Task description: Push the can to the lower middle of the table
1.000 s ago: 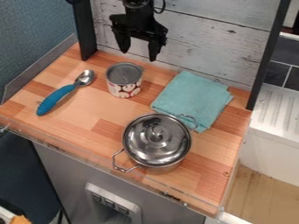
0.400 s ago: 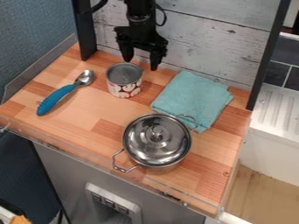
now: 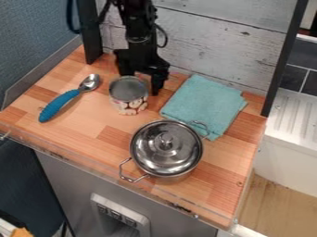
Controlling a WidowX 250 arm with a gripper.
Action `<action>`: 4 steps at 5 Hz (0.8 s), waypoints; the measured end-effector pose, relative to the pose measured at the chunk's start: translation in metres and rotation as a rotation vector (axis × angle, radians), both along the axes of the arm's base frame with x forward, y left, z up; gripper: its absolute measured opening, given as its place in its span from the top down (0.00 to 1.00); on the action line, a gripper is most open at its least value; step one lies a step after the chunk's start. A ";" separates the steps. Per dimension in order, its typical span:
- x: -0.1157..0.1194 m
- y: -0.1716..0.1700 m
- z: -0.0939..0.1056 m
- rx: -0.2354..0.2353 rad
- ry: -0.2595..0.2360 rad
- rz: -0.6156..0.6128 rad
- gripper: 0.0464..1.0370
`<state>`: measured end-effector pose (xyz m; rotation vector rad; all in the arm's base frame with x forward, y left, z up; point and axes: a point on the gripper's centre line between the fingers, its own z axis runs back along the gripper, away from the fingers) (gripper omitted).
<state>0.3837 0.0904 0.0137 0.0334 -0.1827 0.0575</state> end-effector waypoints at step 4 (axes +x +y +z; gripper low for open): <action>-0.065 -0.013 0.008 -0.017 0.084 -0.103 0.04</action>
